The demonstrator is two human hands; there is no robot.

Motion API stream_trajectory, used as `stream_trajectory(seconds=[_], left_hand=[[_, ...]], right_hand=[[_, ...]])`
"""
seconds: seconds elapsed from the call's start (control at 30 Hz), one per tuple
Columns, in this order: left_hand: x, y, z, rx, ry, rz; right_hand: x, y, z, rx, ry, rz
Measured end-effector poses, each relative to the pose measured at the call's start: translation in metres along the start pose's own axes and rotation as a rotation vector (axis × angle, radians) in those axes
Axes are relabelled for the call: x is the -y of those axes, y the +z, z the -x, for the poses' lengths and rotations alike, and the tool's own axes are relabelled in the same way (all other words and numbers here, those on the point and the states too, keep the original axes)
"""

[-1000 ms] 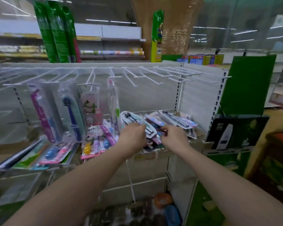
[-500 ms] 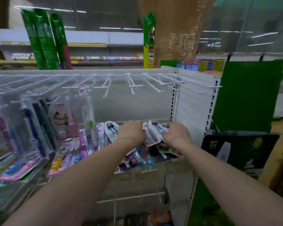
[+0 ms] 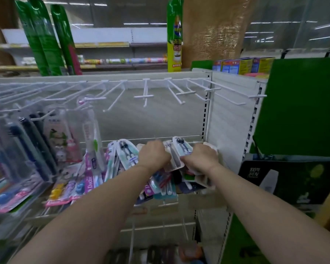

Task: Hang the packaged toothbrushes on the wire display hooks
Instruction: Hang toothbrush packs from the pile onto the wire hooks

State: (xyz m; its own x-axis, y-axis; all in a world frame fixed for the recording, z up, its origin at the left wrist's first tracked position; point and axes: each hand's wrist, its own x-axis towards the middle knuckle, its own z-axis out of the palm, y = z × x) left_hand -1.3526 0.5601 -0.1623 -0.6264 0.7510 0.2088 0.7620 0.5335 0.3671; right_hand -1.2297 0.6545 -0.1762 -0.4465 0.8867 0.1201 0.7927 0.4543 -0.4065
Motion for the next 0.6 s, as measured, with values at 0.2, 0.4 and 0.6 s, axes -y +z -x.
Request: stream_trajectory(seconds=[0.2,0.4,0.6], left_hand=[[-0.005,-0.008,-0.001,0.039,-0.078,0.115],[-0.006,-0.011,-0.001,0.07,-0.105,0.116],[-0.001,-0.015,0.005,0.048,-0.087,0.162]], right_hand=[[0.001,-0.004,-0.002,0.053,0.042,-0.047],[-0.001,-0.006,-0.001,0.076,0.098,-0.155],[-0.001,-0.008,0.006,0.014,0.142,-0.241]])
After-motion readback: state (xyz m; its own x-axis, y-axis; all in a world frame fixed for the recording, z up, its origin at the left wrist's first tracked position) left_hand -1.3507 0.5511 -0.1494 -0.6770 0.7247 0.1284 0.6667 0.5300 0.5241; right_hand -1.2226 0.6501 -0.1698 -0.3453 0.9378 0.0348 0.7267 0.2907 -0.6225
